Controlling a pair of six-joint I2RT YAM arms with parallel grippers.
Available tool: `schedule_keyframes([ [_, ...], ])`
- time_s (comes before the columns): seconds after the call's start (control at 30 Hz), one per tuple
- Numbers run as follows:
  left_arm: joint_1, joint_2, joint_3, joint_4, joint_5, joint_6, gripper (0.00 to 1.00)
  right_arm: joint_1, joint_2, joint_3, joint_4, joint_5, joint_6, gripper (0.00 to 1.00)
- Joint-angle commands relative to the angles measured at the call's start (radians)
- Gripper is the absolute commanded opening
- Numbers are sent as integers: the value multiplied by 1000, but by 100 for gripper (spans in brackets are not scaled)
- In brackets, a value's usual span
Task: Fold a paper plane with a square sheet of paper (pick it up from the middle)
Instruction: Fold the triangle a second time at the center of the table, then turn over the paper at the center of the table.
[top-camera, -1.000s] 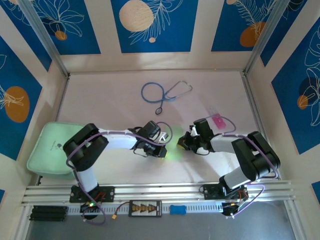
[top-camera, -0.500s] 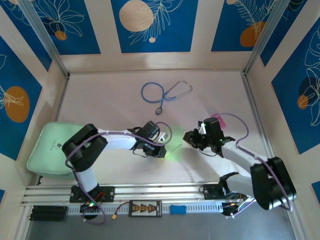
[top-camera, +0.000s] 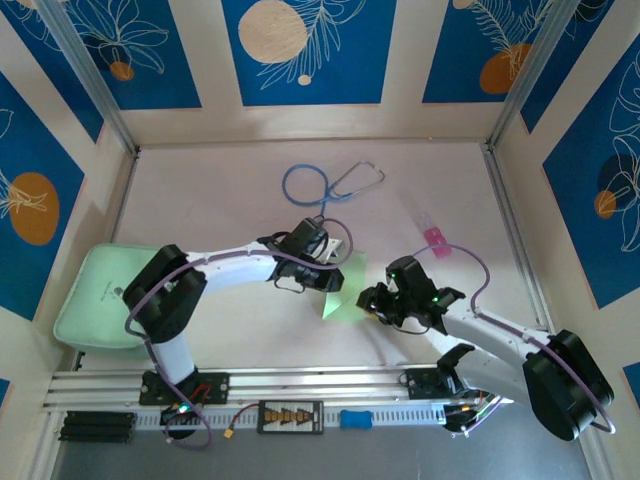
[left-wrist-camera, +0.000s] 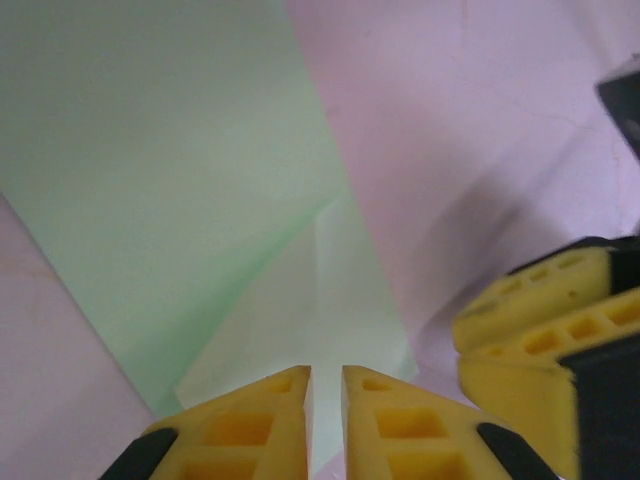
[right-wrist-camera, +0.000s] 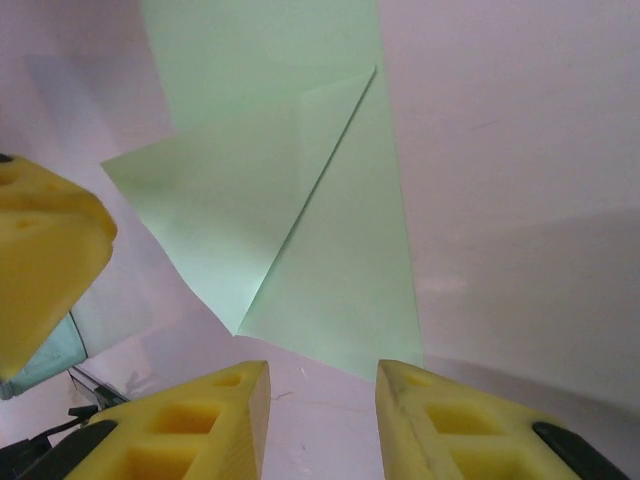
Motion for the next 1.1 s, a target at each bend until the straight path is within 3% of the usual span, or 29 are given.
schedule_keyframes([
  [0.0,9,51,15,-73,-35,50,15,26,14,-7,4,12,67,35],
  [0.67,9,89,-79,-34,-17,40,10,97,228,84,17,42,86,36],
  [0.93,9,86,-80,-34,-16,41,9,78,247,77,175,15,60,52],
  [1.07,10,87,-80,-34,-14,41,9,32,258,83,220,-14,25,54],
])
